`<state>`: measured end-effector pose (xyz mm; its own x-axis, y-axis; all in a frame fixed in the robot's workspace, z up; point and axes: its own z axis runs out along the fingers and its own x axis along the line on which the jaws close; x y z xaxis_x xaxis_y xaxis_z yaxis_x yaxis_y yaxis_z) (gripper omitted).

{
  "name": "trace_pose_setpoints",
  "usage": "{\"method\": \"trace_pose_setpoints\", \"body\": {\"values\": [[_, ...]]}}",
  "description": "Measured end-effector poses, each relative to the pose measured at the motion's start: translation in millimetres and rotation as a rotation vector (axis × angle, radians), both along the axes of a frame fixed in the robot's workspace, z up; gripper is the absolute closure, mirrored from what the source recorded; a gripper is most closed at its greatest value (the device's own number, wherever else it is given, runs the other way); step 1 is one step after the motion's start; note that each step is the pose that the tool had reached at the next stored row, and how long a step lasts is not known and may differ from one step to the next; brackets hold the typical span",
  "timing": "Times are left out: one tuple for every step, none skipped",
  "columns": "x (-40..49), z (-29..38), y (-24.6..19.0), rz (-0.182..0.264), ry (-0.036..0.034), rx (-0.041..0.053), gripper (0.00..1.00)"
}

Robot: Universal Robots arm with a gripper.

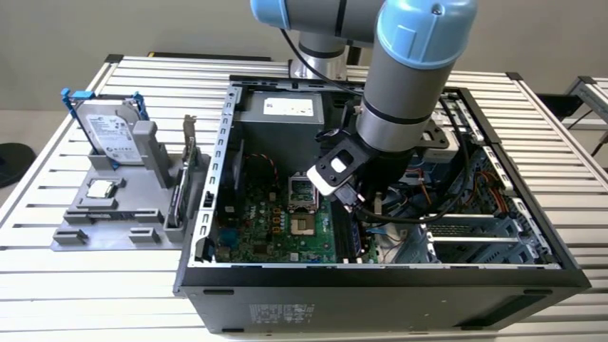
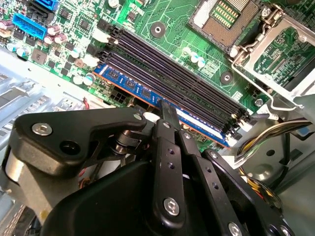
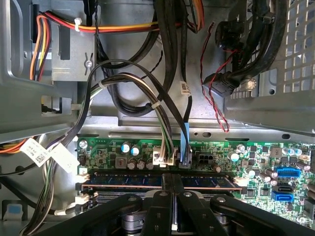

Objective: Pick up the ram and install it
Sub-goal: 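Press down the ram until it locks into place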

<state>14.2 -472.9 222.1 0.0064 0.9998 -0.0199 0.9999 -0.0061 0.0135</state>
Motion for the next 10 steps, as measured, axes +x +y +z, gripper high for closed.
{"method": "trace_pose_setpoints", "body": {"values": [[0.0, -0.2, 0.0, 0.0, 0.0, 0.0, 1.0], [0.0, -0.4, 0.0, 0.0, 0.0, -0.0001, 1.0], [0.0, -0.6, 0.0, 0.0, 0.0, -0.0001, 1.0], [0.0, -0.7, 0.0, 0.0, 0.0, 0.0, 1.0], [0.0, -0.8, 0.0, 0.0, 0.0, 0.0001, 1.0], [0.0, -0.9, 0.0, 0.0, 0.0, 0.0, 1.0], [0.0, -1.1, 0.0, 0.0, 0.0, 0.0, 1.0], [0.0, -1.6, 0.0, 0.0, -0.0001, 0.0006, 1.0], [0.0, -1.8, 0.1, 0.0, -0.0001, 0.0008, 1.0], [0.0, -1.8, 0.1, 0.0, -0.0001, 0.0005, 1.0]]}}
